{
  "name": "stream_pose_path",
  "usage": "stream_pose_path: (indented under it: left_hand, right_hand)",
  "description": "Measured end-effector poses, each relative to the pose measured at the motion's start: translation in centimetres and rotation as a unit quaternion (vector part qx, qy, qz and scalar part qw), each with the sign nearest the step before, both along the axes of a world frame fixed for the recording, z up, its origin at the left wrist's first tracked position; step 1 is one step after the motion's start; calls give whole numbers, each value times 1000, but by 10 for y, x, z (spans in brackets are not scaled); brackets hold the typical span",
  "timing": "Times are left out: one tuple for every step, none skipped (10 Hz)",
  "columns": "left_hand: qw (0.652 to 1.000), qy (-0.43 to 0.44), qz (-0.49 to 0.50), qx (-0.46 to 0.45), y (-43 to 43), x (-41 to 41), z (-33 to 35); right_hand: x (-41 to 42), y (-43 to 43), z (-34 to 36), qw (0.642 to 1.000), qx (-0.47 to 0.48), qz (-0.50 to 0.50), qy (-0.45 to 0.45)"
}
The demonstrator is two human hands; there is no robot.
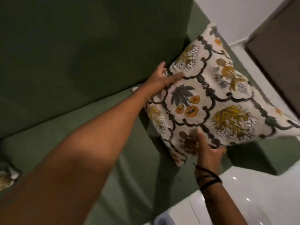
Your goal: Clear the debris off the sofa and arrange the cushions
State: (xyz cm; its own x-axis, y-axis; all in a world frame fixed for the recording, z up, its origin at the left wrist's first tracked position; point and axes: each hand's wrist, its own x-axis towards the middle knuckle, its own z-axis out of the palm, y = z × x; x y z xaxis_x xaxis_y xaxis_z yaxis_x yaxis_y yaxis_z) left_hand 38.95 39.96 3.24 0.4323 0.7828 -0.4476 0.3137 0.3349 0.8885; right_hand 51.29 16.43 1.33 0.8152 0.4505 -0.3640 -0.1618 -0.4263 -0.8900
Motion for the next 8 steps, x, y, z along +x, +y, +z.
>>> stream_pose_path:
  left_hand:
    - [1000,-4,-14,-25,17,14,3]
    - [998,-44,37,-14,4,-2,13]
    - [976,-77,196,53,-34,-47,19]
    - [914,-101,376,115,-78,-104,14]
    - [852,-101,491,149,-95,-153,9]
    - [820,-70,549,148,-103,-174,2]
    - [828,-27,544,131,-117,-174,-7]
    - [840,-1,535,89,-132,-172,3]
  right_hand:
    - [5,18,-9,998,35,-24,37]
    - [3,19,-9,997,20,-2,75]
    - [1,29,12,992,53,88,66]
    - [-4,64,32,963,121,236,43]
    - [-28,124,36,909,158,384,24]
    - [-54,170,32,867,152,474,0]
    - [-56,190,30,846,125,517,-43]
    - [-45,175,38,851,40,516,-86]
